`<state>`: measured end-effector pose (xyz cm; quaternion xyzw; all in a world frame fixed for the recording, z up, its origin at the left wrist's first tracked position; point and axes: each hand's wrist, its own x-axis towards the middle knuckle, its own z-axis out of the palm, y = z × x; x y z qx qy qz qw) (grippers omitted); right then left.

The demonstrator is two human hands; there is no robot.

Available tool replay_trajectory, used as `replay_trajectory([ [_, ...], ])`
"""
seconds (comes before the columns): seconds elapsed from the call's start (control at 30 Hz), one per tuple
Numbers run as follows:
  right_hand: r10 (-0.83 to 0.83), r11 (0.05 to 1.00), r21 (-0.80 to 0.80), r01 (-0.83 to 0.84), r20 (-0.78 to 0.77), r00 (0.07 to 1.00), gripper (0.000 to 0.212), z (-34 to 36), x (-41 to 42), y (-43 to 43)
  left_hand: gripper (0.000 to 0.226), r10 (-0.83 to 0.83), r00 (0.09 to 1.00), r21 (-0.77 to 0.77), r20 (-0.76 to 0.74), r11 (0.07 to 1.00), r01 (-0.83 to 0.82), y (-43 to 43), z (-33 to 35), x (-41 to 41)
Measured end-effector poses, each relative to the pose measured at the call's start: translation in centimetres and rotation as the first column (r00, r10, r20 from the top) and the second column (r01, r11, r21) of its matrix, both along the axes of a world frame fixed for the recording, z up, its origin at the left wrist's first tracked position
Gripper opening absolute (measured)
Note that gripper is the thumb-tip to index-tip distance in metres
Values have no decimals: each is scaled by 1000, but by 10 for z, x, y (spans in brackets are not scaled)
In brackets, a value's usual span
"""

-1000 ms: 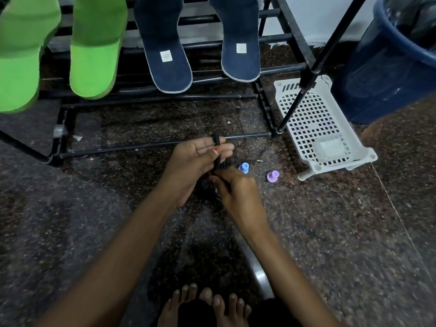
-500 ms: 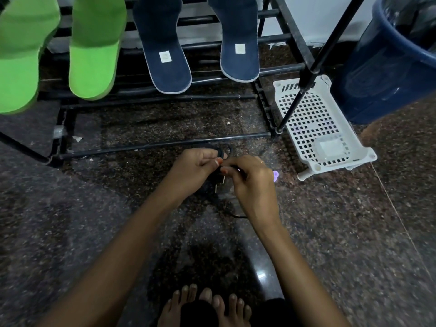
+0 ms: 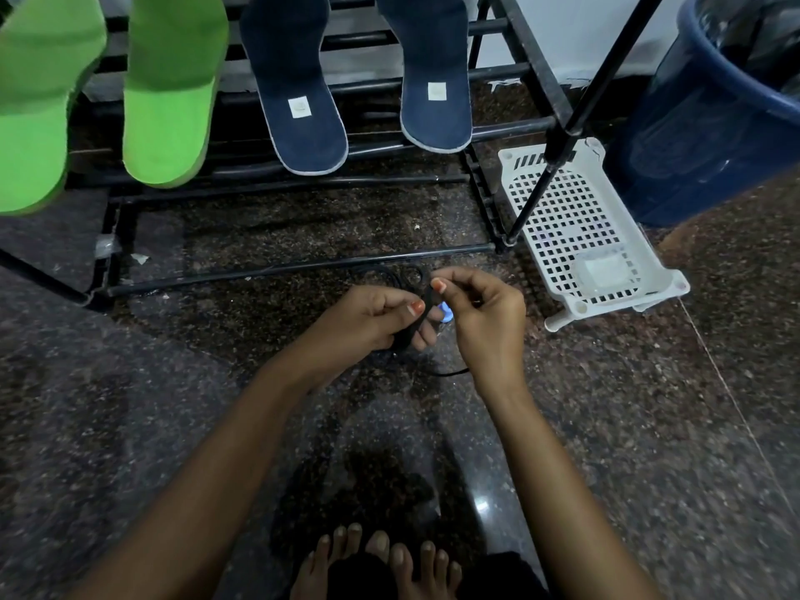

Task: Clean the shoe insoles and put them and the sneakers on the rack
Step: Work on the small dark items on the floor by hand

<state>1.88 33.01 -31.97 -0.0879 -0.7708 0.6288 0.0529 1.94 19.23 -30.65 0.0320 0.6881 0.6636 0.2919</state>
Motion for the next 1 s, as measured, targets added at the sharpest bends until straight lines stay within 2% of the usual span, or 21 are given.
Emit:
replay_trajectory([
  [0.17,5,996,-86,1,64,998,17,-10,4,-3,27,27,999,109,43,994,-32,-1,0,0],
  [0.3,44,992,-118,-33,94,995,19,-16,10,-9,29,121,989,196,89,971,-137,0,0,0],
  [0.43,106,994,14,-107,47,993,21,-20,14,-15,28,281,940,311,192,891,-330,2,0,-2],
  [0.5,120,985,121,-121,19,993,36,-23,16,-17,28,328,917,341,225,856,-390,3,0,-4],
  [0.53,127,978,168,-127,9,992,38,-24,16,-18,28,345,908,351,239,841,-412,4,0,-4],
  [0.63,161,961,226,-160,14,987,15,-25,18,-21,26,411,865,390,288,774,-498,4,-1,-7],
  [0.77,187,941,290,-176,-10,982,16,-25,21,-22,24,479,819,391,317,720,-573,2,-4,-10],
  [0.83,199,929,325,-179,-27,980,16,-24,21,-23,24,496,818,367,291,732,-574,1,-7,-10],
  [1.0,274,890,400,-220,-82,958,11,-18,19,-21,22,476,873,201,105,850,-488,-2,-15,-7],
])
